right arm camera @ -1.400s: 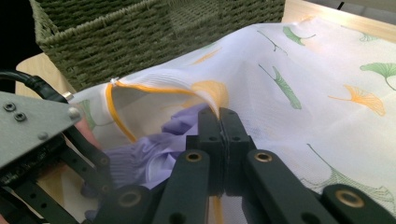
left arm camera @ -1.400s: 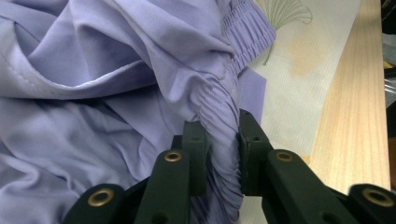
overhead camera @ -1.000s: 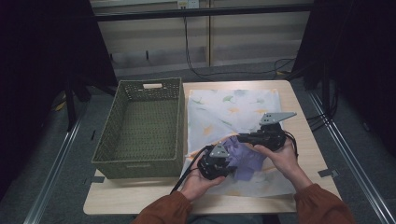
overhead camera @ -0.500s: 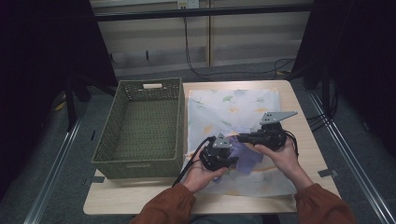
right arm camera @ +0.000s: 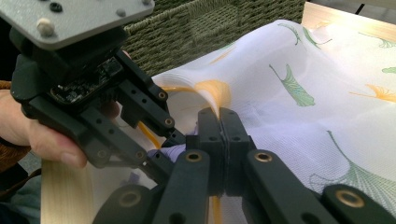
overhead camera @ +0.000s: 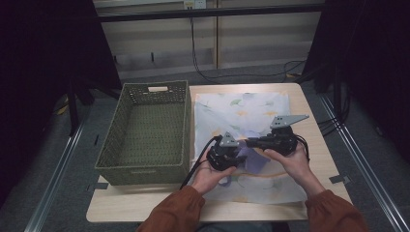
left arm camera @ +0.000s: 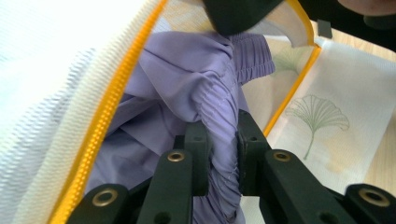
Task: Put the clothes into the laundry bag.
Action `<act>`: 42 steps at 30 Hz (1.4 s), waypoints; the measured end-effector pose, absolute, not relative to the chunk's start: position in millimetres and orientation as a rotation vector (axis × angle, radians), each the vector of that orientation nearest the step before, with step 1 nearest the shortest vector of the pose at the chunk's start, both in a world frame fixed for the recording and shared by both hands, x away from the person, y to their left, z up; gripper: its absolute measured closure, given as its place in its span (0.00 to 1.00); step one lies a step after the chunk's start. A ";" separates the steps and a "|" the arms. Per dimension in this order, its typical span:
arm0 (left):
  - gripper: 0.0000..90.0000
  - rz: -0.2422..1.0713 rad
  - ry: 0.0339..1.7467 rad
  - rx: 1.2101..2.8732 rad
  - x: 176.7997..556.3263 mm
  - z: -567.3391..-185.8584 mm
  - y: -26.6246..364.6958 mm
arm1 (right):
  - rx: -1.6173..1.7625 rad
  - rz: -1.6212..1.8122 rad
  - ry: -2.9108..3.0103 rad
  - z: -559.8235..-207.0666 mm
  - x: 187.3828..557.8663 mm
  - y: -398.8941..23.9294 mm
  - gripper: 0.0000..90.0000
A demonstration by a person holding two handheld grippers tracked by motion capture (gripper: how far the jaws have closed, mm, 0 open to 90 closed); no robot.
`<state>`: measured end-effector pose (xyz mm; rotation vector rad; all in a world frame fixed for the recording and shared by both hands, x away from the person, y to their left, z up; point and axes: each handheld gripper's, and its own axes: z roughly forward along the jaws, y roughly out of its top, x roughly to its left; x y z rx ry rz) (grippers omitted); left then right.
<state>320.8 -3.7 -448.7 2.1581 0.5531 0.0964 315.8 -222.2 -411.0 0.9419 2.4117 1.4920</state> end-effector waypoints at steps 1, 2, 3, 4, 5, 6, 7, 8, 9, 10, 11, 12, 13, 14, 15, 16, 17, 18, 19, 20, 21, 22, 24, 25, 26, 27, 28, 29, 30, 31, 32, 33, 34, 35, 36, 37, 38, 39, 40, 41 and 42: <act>0.87 0.098 0.550 2.159 321.6 -448.9 -3.7 | 0.944 1.493 2.411 -411.0 315.7 -222.4 1.00; 0.87 0.099 0.552 2.161 322.2 -449.4 -4.0 | 0.944 1.494 2.412 -411.0 315.6 -222.4 1.00; 0.87 0.101 0.555 2.163 322.5 -449.8 -4.4 | 0.943 1.492 2.411 -411.0 315.7 -222.5 1.00; 0.87 0.103 0.554 2.164 323.3 -449.7 -4.6 | 0.944 1.493 2.410 -410.9 315.6 -222.5 1.00; 0.87 0.104 0.557 2.161 324.2 -449.5 -4.8 | 0.944 1.492 2.410 -410.7 315.5 -222.5 1.00; 0.87 0.101 0.562 2.150 324.9 -449.6 -5.3 | 0.944 1.494 2.409 -410.5 315.5 -222.6 1.00; 0.87 0.106 0.567 2.149 325.7 -449.3 -5.3 | 0.945 1.497 2.407 -410.2 315.5 -222.7 1.00; 0.87 0.109 0.570 2.150 326.5 -449.0 -5.3 | 0.942 1.500 2.406 -410.1 315.5 -222.7 1.00; 0.87 0.111 0.579 2.137 327.0 -449.6 -5.9 | 0.941 1.502 2.405 -409.8 315.5 -222.9 1.00; 0.87 0.112 0.578 2.136 328.4 -449.3 -5.4 | 0.941 1.504 2.404 -409.5 315.4 -223.2 1.00; 0.87 0.114 0.583 2.136 329.0 -449.2 -5.1 | 0.941 1.501 2.401 -409.1 315.2 -223.4 1.00; 0.87 0.110 0.591 2.131 329.5 -449.6 -5.0 | 0.940 1.503 2.401 -408.8 315.1 -223.6 1.00; 0.87 0.115 0.590 2.131 330.4 -449.9 -4.8 | 0.940 1.505 2.400 -408.4 315.0 -223.8 1.00; 0.87 0.120 0.594 2.131 331.0 -450.2 -4.8 | 0.941 1.507 2.400 -407.9 314.9 -224.1 1.00; 0.87 0.123 0.599 2.133 331.4 -450.4 -5.0 | 0.940 1.505 2.398 -407.6 314.8 -224.3 1.00; 0.87 0.122 0.597 2.129 332.3 -450.4 -5.2 | 0.941 1.508 2.396 -407.4 314.7 -224.4 1.00; 0.87 0.128 0.602 2.127 332.6 -450.4 -5.3 | 0.941 1.507 2.396 -407.2 314.8 -224.6 1.00; 0.87 0.125 0.607 2.120 333.1 -450.3 -5.6 | 0.940 1.506 2.396 -407.0 314.7 -224.8 1.00; 0.87 0.128 0.608 2.130 333.6 -449.6 -5.4 | 0.939 1.507 2.395 -406.8 314.7 -224.9 1.00; 0.87 0.132 0.608 2.132 334.0 -449.5 -5.7 | 0.939 1.506 2.395 -406.7 314.7 -224.8 1.00; 0.87 0.132 0.605 2.129 334.8 -449.6 -6.2 | 0.938 1.506 2.395 -406.6 314.7 -224.9 1.00; 0.87 0.134 0.607 2.130 334.9 -449.6 -6.5 | 0.938 1.506 2.395 -406.5 314.7 -225.0 1.00; 0.87 0.140 0.611 2.125 335.5 -448.9 -7.3 | 0.938 1.506 2.394 -406.4 314.9 -225.6 1.00; 0.87 0.142 0.615 2.125 335.7 -448.4 -7.6 | 0.937 1.506 2.393 -406.3 314.9 -225.8 1.00; 0.87 0.143 0.619 2.117 335.9 -448.1 -8.3 | 0.937 1.507 2.392 -406.1 314.9 -226.1 1.00; 0.87 0.145 0.617 2.116 336.3 -447.7 -8.6 | 0.940 1.511 2.389 -405.8 314.8 -226.1 1.00; 0.87 0.148 0.618 2.120 336.6 -447.1 -9.0 | 0.940 1.510 2.387 -405.4 314.7 -226.3 1.00; 0.87 0.147 0.623 2.118 336.7 -446.7 -9.2 | 0.940 1.509 2.387 -405.0 314.7 -226.8 1.00; 0.87 0.151 0.625 2.108 337.2 -446.6 -9.9 | 0.940 1.510 2.386 -404.8 314.7 -227.0 1.00; 0.87 0.149 0.624 2.108 338.0 -446.0 -9.9 | 0.941 1.513 2.384 -404.4 314.6 -227.3 1.00; 0.87 0.151 0.624 2.108 338.8 -445.1 -9.9 | 0.940 1.515 2.383 -404.1 314.6 -227.4 1.00; 0.87 0.153 0.629 2.104 339.2 -444.9 -10.3 | 0.937 1.519 2.380 -403.9 314.6 -227.6 1.00; 0.87 0.152 0.634 2.102 339.9 -444.7 -10.8 | 0.936 1.519 2.379 -403.7 314.7 -227.7 1.00; 0.87 0.159 0.632 2.102 340.8 -444.7 -11.3 | 0.934 1.519 2.381 -403.4 314.6 -227.8 1.00; 0.87 0.167 0.633 2.102 341.8 -444.7 -11.9 | 0.933 1.518 2.380 -403.3 314.6 -227.9 1.00; 0.87 0.170 0.635 2.104 343.1 -444.6 -12.3 | 0.932 1.519 2.380 -403.2 314.6 -227.9 1.00; 0.87 0.178 0.641 2.095 343.6 -444.7 -13.1 | 0.933 1.516 2.380 -403.0 314.5 -227.8 1.00; 0.87 0.188 0.648 2.093 344.2 -444.3 -13.1 | 0.933 1.517 2.379 -402.9 314.5 -227.8 1.00; 0.87 0.186 0.652 2.086 345.4 -444.3 -13.5 | 0.936 1.517 2.379 -402.6 314.5 -227.8 1.00; 0.87 0.191 0.651 2.084 346.3 -443.9 -13.9 | 0.936 1.521 2.378 -402.3 314.5 -227.9 1.00; 0.87 0.200 0.652 2.078 347.7 -443.3 -14.5 | 0.934 1.521 2.376 -402.1 314.6 -228.3 1.00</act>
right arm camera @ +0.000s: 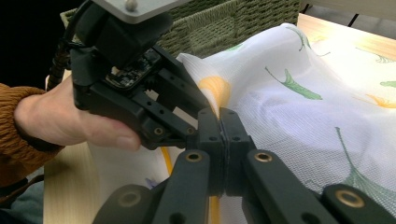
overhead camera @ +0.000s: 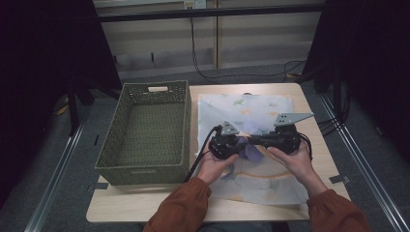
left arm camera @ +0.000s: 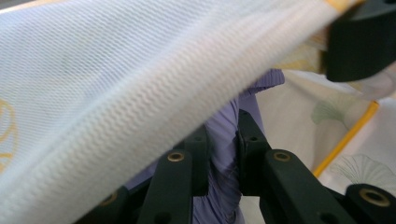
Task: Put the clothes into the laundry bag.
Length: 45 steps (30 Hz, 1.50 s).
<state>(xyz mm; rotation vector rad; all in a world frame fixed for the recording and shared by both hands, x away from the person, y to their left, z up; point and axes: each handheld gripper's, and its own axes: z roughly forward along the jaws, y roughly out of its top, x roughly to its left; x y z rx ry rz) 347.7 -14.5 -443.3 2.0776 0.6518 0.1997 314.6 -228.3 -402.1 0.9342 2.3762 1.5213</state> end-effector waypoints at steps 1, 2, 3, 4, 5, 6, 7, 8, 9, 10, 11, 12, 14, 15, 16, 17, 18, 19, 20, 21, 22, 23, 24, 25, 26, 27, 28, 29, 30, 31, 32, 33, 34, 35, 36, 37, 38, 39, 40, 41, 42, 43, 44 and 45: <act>0.87 0.198 0.664 2.072 349.5 -442.1 -14.8 | 0.933 1.521 2.375 -401.9 314.7 -228.5 1.00; 0.87 0.198 0.670 2.063 351.0 -440.4 -15.6 | 0.932 1.523 2.374 -401.8 314.9 -228.7 1.00; 0.87 0.199 0.671 2.055 351.5 -439.7 -16.4 | 0.933 1.523 2.374 -401.6 315.0 -229.0 1.00; 0.87 0.202 0.678 2.049 352.7 -438.5 -17.3 | 0.933 1.525 2.373 -401.4 314.9 -229.2 1.00; 0.87 0.203 0.678 2.047 353.1 -438.0 -17.6 | 0.929 1.525 2.373 -401.1 314.9 -229.6 1.00; 0.87 0.208 0.679 2.046 353.5 -437.9 -18.3 | 0.929 1.527 2.372 -401.0 315.0 -229.7 1.00; 0.87 0.206 0.678 2.046 354.1 -438.8 -19.0 | 0.928 1.532 2.369 -401.1 315.1 -230.0 1.00; 0.87 0.212 0.682 2.049 353.6 -440.3 -19.5 | 0.931 1.525 2.369 -401.1 315.0 -230.3 1.00; 0.87 0.213 0.681 2.055 353.2 -442.5 -20.2 | 0.932 1.526 2.371 -401.4 315.0 -230.4 1.00; 0.87 0.211 0.678 2.060 352.8 -444.6 -20.5 | 0.935 1.520 2.375 -401.9 315.0 -230.3 1.00; 0.86 0.215 0.681 2.079 352.1 -447.9 -20.9 | 0.935 1.517 2.377 -402.5 315.2 -230.1 1.00; 0.85 0.206 0.680 2.077 351.7 -451.3 -21.4 | 0.939 1.514 2.380 -403.8 315.6 -229.9 1.00; 0.83 0.187 0.671 2.104 350.4 -456.7 -22.1 | 0.941 1.504 2.383 -405.7 316.4 -230.2 1.00; 0.80 0.183 0.663 2.113 349.7 -459.1 -22.4 | 0.945 1.508 2.383 -406.4 316.6 -230.3 1.00; 0.77 0.182 0.662 2.125 348.7 -460.5 -22.0 | 0.947 1.503 2.387 -406.7 316.7 -230.4 1.00; 0.74 0.173 0.663 2.120 348.0 -461.7 -21.6 | 0.947 1.502 2.389 -407.1 316.7 -230.3 1.00; 0.71 0.164 0.658 2.124 347.3 -461.9 -20.6 | 0.948 1.500 2.390 -407.3 316.8 -230.4 1.00; 0.68 0.166 0.661 2.123 345.2 -461.9 -19.8 | 0.949 1.500 2.390 -407.5 316.8 -230.4 1.00; 0.66 0.162 0.644 2.126 344.9 -461.8 -18.5 | 0.949 1.498 2.393 -407.9 316.8 -230.2 1.00; 0.62 0.155 0.644 2.133 343.3 -460.4 -17.1 | 0.948 1.498 2.396 -408.2 316.7 -230.0 1.00; 0.57 0.152 0.644 2.131 341.4 -459.5 -15.5 | 0.949 1.496 2.398 -408.6 316.8 -229.8 1.00; 0.54 0.154 0.645 2.145 339.3 -457.5 -13.3 | 0.947 1.494 2.401 -409.0 316.8 -229.8 1.00; 0.53 0.148 0.624 2.149 338.7 -456.8 -11.9 | 0.944 1.495 2.405 -409.5 316.9 -229.5 1.00; 0.52 0.145 0.622 2.146 336.3 -456.1 -10.8 | 0.944 1.493 2.407 -409.7 316.9 -229.4 1.00; 0.51 0.148 0.605 2.157 334.4 -454.3 -8.2 | 0.943 1.491 2.409 -409.9 316.8 -229.4 1.00; 0.51 0.148 0.599 2.166 332.3 -452.8 -5.9 | 0.942 1.490 2.411 -410.1 316.8 -229.2 1.00; 0.52 0.146 0.592 2.166 330.6 -452.3 -4.2 | 0.945 1.487 2.412 -410.2 316.7 -229.1 1.00; 0.52 0.144 0.582 2.169 329.5 -451.8 -2.5 | 0.944 1.487 2.412 -410.6 316.8 -229.0 1.00; 0.52 0.137 0.575 2.163 327.0 -451.7 0.5 | 0.946 1.486 2.413 -410.8 316.6 -229.0 1.00; 0.52 0.137 0.571 2.176 325.8 -451.3 2.5 | 0.948 1.483 2.415 -411.3 316.5 -229.2 1.00; 0.52 0.136 0.568 2.179 324.2 -452.5 5.6 | 0.950 1.482 2.416 -411.6 316.5 -229.4 1.00; 0.53 0.142 0.567 2.192 323.1 -453.7 8.2 | 0.949 1.477 2.418 -412.2 316.3 -229.7 1.00; 0.53 0.142 0.566 2.199 322.7 -455.7 10.2 | 0.954 1.481 2.419 -412.8 316.2 -229.7 1.00; 0.53 0.134 0.568 2.202 322.4 -457.7 11.5 | 0.958 1.478 2.419 -413.4 316.1 -229.8 1.00; 0.53 0.138 0.565 2.211 322.4 -460.3 13.3 | 0.956 1.474 2.422 -413.8 316.1 -229.9 1.00; 0.52 0.135 0.567 2.225 322.5 -463.1 14.9 | 0.960 1.471 2.423 -414.2 315.9 -229.7 1.00; 0.51 0.141 0.569 2.226 322.8 -466.6 16.0 | 0.955 1.469 2.425 -414.8 315.9 -229.5 1.00; 0.48 0.143 0.574 2.240 323.1 -470.7 16.8 | 0.956 1.468 2.429 -415.3 315.8 -229.2 1.00; 0.47 0.141 0.581 2.250 323.2 -474.3 17.2 | 0.954 1.464 2.433 -415.9 315.7 -229.0 1.00; 0.47 0.142 0.574 2.272 324.1 -477.4 17.4 | 0.952 1.461 2.436 -416.6 315.6 -228.6 1.00; 0.47 0.148 0.572 2.283 324.3 -480.9 16.7 | 0.952 1.455 2.442 -417.3 315.4 -228.4 1.00; 0.47 0.146 0.574 2.276 324.4 -485.3 15.6 | 0.953 1.451 2.444 -418.1 315.2 -228.5 1.00; 0.47 0.137 0.574 2.280 324.8 -488.0 15.3 | 0.954 1.448 2.448 -418.9 315.0 -228.6 1.00; 0.47 0.137 0.573 2.290 324.9 -489.7 14.8 | 0.954 1.447 2.449 -419.5 314.9 -228.5 1.00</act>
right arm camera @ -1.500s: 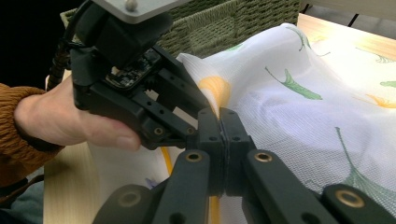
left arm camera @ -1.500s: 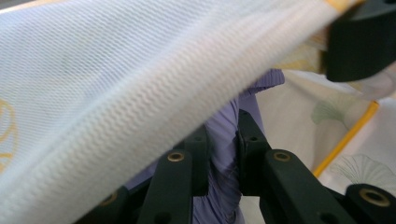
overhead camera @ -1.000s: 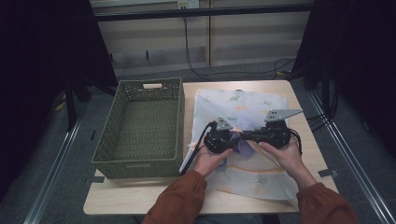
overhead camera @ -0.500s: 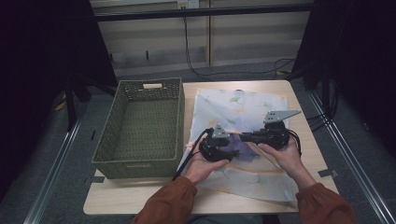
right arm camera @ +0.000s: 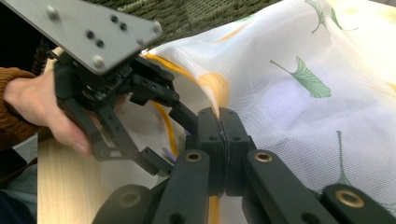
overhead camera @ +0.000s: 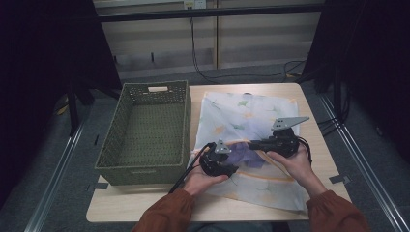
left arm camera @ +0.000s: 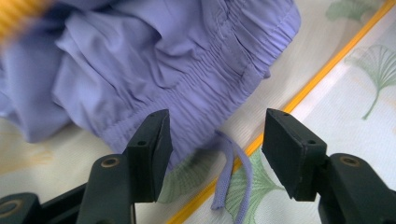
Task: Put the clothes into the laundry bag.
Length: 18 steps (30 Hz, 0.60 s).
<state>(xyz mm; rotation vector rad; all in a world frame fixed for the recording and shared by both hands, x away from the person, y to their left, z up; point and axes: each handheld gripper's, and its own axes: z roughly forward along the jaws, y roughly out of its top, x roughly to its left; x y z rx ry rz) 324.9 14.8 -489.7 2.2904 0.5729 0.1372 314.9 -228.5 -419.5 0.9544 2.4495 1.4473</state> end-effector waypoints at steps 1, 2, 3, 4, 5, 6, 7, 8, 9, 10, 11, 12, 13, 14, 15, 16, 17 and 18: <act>0.47 0.155 0.557 2.312 325.0 -490.6 14.5 | 0.953 1.443 2.451 -419.8 314.8 -228.3 1.00; 0.47 0.151 0.555 2.314 324.9 -491.6 14.0 | 0.950 1.445 2.454 -419.9 314.7 -228.0 1.00; 0.47 0.141 0.553 2.320 325.3 -492.7 13.3 | 0.949 1.445 2.454 -419.9 314.6 -227.7 1.00; 0.47 0.142 0.554 2.329 325.8 -494.5 12.5 | 0.949 1.444 2.454 -420.1 314.5 -227.3 1.00; 0.47 0.145 0.525 2.367 326.9 -494.1 13.3 | 0.950 1.444 2.458 -420.3 314.1 -226.8 1.00; 0.47 0.159 0.542 2.344 325.5 -495.7 11.6 | 0.949 1.436 2.459 -420.7 313.9 -226.0 1.00; 0.49 0.174 0.530 2.364 326.1 -494.8 12.1 | 0.946 1.432 2.463 -421.0 313.8 -225.4 1.00; 0.53 0.188 0.559 2.345 325.5 -495.1 11.1 | 0.948 1.432 2.466 -421.6 313.6 -224.3 1.00; 0.60 0.195 0.558 2.358 325.9 -494.6 11.9 | 0.942 1.430 2.472 -422.2 313.7 -223.4 1.00; 0.64 0.196 0.572 2.335 326.6 -495.8 12.3 | 0.940 1.430 2.473 -422.4 313.7 -223.2 1.00; 0.70 0.205 0.567 2.343 327.4 -495.6 13.0 | 0.942 1.429 2.474 -422.7 313.7 -222.9 1.00; 0.74 0.214 0.574 2.343 327.9 -495.6 12.7 | 0.943 1.426 2.474 -422.8 313.7 -222.8 1.00; 0.77 0.216 0.578 2.344 327.8 -495.3 12.4 | 0.943 1.425 2.475 -423.0 313.8 -222.9 1.00; 0.83 0.206 0.552 2.364 328.7 -495.1 12.4 | 0.944 1.424 2.475 -423.0 313.9 -223.0 1.00; 0.92 0.192 0.551 2.351 328.2 -496.0 11.3 | 0.945 1.425 2.475 -423.1 313.9 -223.0 1.00; 0.96 0.195 0.558 2.354 328.0 -495.8 10.3 | 0.943 1.425 2.476 -423.2 313.9 -222.8 1.00; 0.98 0.193 0.565 2.364 328.1 -494.9 9.5 | 0.943 1.424 2.475 -423.3 313.9 -222.5 1.00; 0.98 0.188 0.567 2.348 328.8 -495.9 7.7 | 0.940 1.426 2.477 -423.6 314.1 -222.4 1.00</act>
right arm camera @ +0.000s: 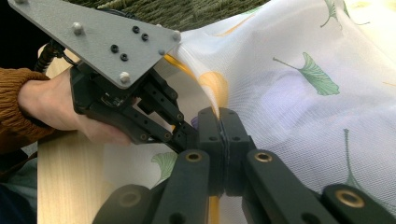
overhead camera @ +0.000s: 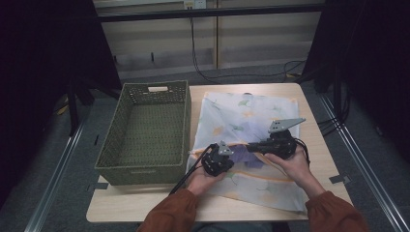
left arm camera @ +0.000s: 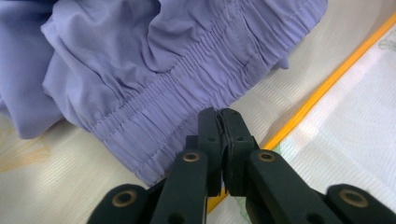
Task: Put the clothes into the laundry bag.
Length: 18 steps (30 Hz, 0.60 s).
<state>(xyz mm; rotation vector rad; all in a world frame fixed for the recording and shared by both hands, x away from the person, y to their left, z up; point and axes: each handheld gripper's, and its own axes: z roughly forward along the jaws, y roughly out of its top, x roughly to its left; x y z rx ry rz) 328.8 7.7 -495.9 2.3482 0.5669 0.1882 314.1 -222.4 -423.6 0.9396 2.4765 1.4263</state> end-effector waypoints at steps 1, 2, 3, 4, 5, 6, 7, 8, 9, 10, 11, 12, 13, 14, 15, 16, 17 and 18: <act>0.99 0.189 0.575 2.354 328.7 -495.2 6.3 | 0.942 1.425 2.480 -423.8 314.0 -221.9 1.00; 0.99 0.182 0.584 2.341 328.9 -495.9 3.9 | 0.941 1.425 2.482 -424.0 314.0 -221.7 1.00; 0.99 0.193 0.584 2.351 329.6 -494.9 2.7 | 0.941 1.424 2.483 -423.9 313.7 -221.1 1.00; 0.99 0.187 0.580 2.359 330.7 -494.2 2.2 | 0.938 1.429 2.482 -423.8 313.8 -221.0 1.00; 0.99 0.177 0.589 2.338 331.4 -494.8 0.9 | 0.939 1.431 2.482 -423.3 313.7 -221.0 1.00; 0.99 0.180 0.614 2.317 331.1 -494.8 -1.2 | 0.939 1.434 2.481 -422.9 313.8 -221.2 1.00; 0.99 0.172 0.611 2.293 331.7 -495.8 -2.5 | 0.938 1.435 2.480 -422.7 313.8 -221.4 1.00; 0.99 0.169 0.614 2.286 332.5 -495.2 -3.5 | 0.936 1.436 2.479 -422.6 313.8 -221.4 1.00; 0.99 0.174 0.621 2.292 333.3 -493.3 -4.1 | 0.937 1.433 2.479 -422.3 313.6 -221.4 1.00; 0.99 0.174 0.625 2.275 334.6 -493.1 -5.7 | 0.933 1.432 2.480 -422.0 313.4 -221.4 1.00; 0.99 0.178 0.632 2.273 335.3 -492.3 -6.7 | 0.930 1.431 2.481 -421.4 313.1 -221.2 1.00; 0.99 0.184 0.636 2.279 336.3 -491.1 -7.6 | 0.932 1.434 2.478 -420.8 312.7 -220.8 1.00; 0.99 0.185 0.651 2.255 337.2 -491.9 -9.0 | 0.927 1.435 2.479 -420.2 312.4 -220.6 1.00; 0.99 0.192 0.656 2.252 337.9 -492.0 -10.1 | 0.922 1.436 2.478 -419.7 312.1 -220.2 1.00; 0.99 0.197 0.664 2.239 338.9 -492.6 -12.8 | 0.923 1.438 2.478 -419.1 311.6 -220.1 1.00; 0.99 0.202 0.672 2.241 339.4 -492.2 -14.1 | 0.920 1.437 2.476 -418.1 311.1 -220.1 1.00; 0.99 0.208 0.681 2.219 339.8 -492.9 -15.6 | 0.922 1.440 2.474 -417.4 310.9 -220.2 1.00; 0.99 0.204 0.676 2.223 340.9 -492.3 -15.9 | 0.920 1.443 2.473 -417.1 311.0 -220.5 1.00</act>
